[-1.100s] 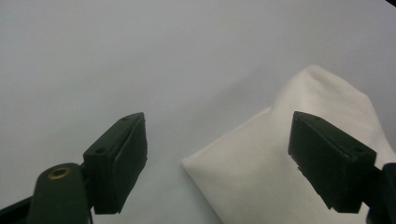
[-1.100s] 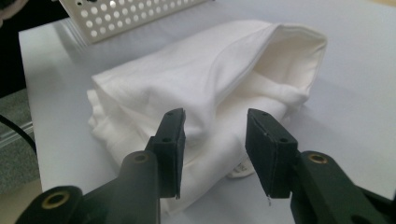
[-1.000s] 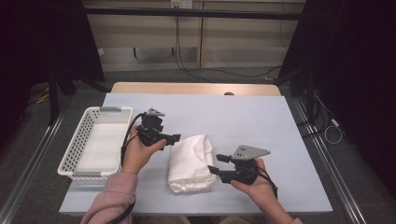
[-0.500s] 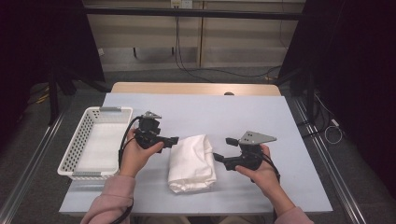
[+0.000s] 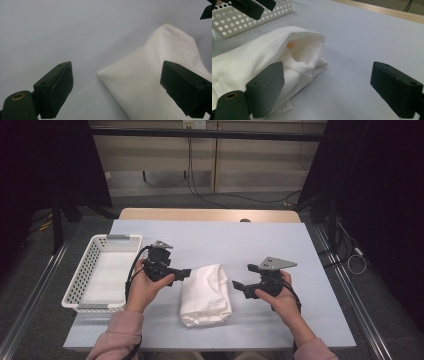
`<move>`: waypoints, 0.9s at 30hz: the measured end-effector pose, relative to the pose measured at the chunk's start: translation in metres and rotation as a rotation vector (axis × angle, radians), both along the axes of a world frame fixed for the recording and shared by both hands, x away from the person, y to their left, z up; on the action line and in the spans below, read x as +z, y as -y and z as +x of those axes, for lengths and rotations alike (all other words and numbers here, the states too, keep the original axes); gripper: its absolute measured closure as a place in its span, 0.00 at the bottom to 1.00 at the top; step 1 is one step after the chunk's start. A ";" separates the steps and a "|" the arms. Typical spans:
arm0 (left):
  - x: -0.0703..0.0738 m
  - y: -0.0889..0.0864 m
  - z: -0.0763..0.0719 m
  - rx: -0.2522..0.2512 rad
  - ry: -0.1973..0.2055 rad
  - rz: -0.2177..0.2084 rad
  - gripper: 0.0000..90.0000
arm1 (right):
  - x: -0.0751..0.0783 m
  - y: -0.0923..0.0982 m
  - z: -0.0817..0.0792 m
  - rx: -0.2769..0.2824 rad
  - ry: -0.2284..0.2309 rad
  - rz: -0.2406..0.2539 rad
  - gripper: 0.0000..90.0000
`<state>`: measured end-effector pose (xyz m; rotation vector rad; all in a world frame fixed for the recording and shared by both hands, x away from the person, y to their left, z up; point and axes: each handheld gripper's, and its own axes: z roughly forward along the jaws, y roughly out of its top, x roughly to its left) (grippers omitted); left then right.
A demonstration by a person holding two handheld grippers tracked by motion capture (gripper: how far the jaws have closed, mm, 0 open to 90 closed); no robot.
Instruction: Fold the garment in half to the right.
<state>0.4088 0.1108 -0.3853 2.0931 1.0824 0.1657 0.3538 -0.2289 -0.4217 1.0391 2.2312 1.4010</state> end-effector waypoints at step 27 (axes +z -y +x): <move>-0.006 0.002 -0.011 -0.019 -0.035 0.020 0.10 | -0.010 0.034 -0.014 -0.003 -0.007 -0.012 0.07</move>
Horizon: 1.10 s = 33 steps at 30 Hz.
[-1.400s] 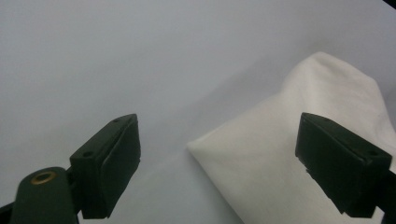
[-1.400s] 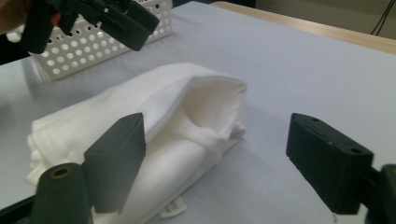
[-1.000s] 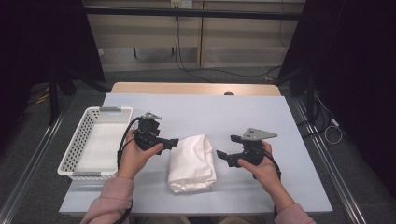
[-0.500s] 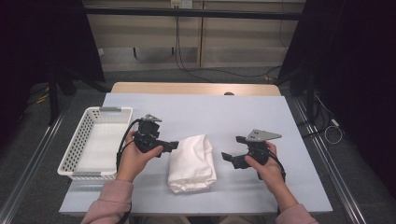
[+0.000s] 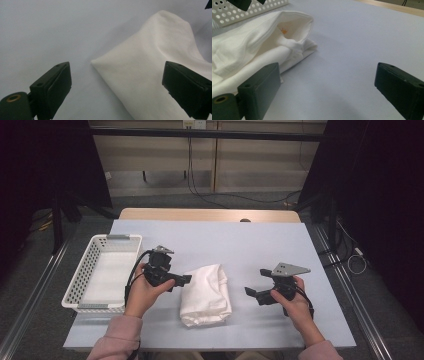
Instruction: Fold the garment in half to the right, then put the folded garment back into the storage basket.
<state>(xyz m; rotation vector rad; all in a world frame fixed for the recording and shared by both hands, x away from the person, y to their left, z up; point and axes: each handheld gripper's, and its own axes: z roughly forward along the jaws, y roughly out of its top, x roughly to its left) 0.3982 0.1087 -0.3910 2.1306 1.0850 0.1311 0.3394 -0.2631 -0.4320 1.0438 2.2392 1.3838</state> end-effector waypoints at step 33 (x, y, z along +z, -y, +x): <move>-0.014 0.008 -0.013 -0.034 -0.043 0.013 0.07 | -0.001 0.009 -0.005 -0.006 0.003 0.009 0.07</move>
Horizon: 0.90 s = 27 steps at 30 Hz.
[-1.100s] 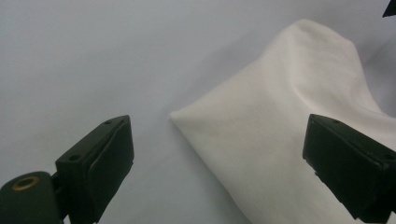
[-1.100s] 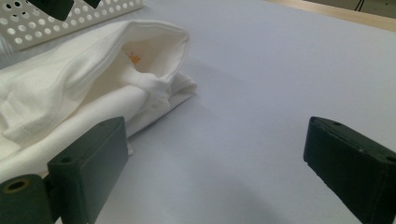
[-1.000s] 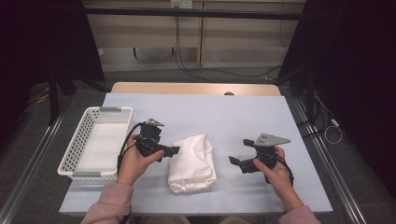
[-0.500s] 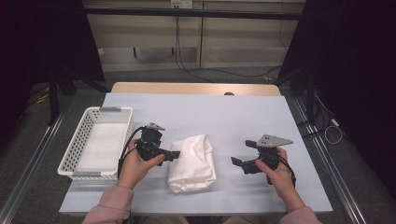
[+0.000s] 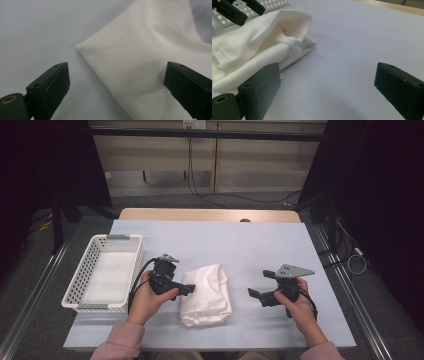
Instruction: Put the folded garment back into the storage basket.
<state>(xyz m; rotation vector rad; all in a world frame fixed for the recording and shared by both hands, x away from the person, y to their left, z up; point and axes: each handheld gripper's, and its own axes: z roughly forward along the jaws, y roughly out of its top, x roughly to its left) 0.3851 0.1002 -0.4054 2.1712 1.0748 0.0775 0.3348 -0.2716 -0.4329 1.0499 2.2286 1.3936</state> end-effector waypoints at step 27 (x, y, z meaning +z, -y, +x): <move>-0.003 -0.005 0.001 0.040 -0.001 -0.029 0.08 | -0.001 -0.006 0.002 0.025 0.000 0.000 0.07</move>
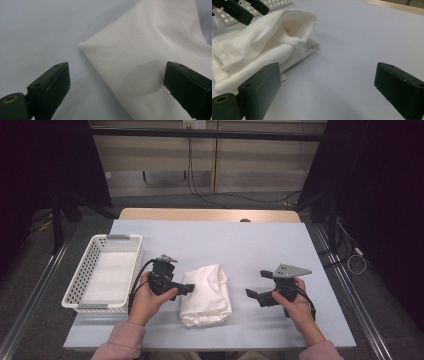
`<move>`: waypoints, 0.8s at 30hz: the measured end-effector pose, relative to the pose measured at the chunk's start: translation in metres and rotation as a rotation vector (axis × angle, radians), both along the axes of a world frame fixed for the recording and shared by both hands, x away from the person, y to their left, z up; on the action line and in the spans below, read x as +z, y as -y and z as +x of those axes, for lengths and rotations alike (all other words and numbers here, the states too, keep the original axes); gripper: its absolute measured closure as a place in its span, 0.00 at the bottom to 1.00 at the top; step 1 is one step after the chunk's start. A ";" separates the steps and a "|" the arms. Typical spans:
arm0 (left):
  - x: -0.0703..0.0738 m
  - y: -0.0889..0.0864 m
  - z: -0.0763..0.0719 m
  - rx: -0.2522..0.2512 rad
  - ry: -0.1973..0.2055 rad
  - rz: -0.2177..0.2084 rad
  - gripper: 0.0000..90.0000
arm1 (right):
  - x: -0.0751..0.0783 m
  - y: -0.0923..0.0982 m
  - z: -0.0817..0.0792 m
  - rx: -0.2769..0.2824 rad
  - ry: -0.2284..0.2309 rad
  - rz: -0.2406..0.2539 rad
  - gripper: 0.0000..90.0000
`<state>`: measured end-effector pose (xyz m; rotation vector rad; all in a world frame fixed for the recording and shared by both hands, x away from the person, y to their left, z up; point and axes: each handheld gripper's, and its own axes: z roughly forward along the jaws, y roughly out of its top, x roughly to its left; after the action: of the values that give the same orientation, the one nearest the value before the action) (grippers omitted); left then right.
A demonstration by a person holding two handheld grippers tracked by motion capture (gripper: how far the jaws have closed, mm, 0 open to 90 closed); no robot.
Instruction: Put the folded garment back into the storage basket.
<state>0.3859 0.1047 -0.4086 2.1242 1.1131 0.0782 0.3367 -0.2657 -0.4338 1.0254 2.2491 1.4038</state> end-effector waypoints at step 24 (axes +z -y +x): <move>-0.029 0.034 0.002 0.010 -0.120 0.032 0.12 | -0.001 -0.002 -0.002 0.010 -0.007 -0.012 0.07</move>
<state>0.3877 0.0703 -0.4380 2.1753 1.1996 -0.0275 0.3351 -0.2634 -0.4349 1.0177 2.2681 1.3912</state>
